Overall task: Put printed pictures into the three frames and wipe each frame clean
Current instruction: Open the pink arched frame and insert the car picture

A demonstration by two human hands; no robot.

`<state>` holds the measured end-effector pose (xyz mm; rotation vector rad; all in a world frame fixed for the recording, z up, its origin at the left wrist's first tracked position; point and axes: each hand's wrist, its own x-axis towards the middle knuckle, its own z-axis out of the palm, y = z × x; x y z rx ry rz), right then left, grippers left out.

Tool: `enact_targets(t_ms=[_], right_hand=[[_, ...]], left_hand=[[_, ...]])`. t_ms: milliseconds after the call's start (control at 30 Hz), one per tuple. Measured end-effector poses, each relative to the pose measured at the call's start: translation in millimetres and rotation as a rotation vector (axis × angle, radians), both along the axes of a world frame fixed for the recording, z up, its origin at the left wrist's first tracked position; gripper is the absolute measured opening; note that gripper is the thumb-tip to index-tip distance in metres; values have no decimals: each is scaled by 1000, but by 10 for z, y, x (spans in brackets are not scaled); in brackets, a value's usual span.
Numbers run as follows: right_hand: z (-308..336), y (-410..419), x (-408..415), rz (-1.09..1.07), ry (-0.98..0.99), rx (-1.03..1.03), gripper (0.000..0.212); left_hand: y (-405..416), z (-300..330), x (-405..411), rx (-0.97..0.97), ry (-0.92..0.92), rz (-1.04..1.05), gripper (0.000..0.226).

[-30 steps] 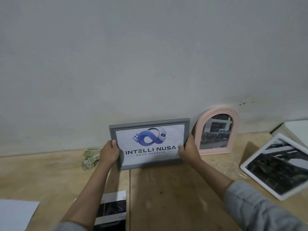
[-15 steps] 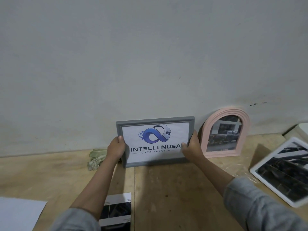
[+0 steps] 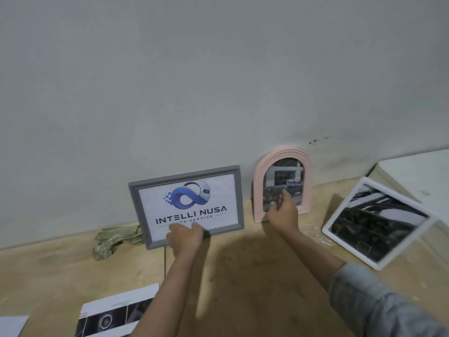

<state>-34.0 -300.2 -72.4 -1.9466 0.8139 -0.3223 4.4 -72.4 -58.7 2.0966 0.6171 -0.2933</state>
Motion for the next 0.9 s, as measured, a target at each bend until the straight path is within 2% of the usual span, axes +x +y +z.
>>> enact_targets(t_ms=[167, 233, 400, 533, 600, 667, 767, 833, 900], right_hand=[[0, -643, -149, -42, -14, -66, 45], [14, -884, -145, -33, 5, -67, 53], [50, -1401, -1, 9, 40, -58, 66], [65, -1648, 145, 75, 38, 2, 66], [70, -1693, 213, 121, 34, 15, 62], [71, -1705, 275, 187, 27, 19, 51], [31, -1702, 324, 262, -5, -77, 36], [21, -1704, 305, 271, -41, -148, 33], [12, -1695, 236, 272, -87, -208, 31]], left_hand=[[-852, 95, -67, -94, -95, -109, 49], [-1189, 139, -56, -141, -114, -179, 60], [-1835, 321, 6, -175, -192, -280, 55], [-2065, 395, 130, -160, -253, -279, 37], [-2117, 425, 189, -125, -280, -290, 34], [-2159, 462, 227, -100, -271, -294, 42], [-2174, 477, 265, -85, -254, -288, 44], [-2158, 429, 285, -82, -269, -284, 40], [-2111, 381, 282, -84, -272, -279, 46]])
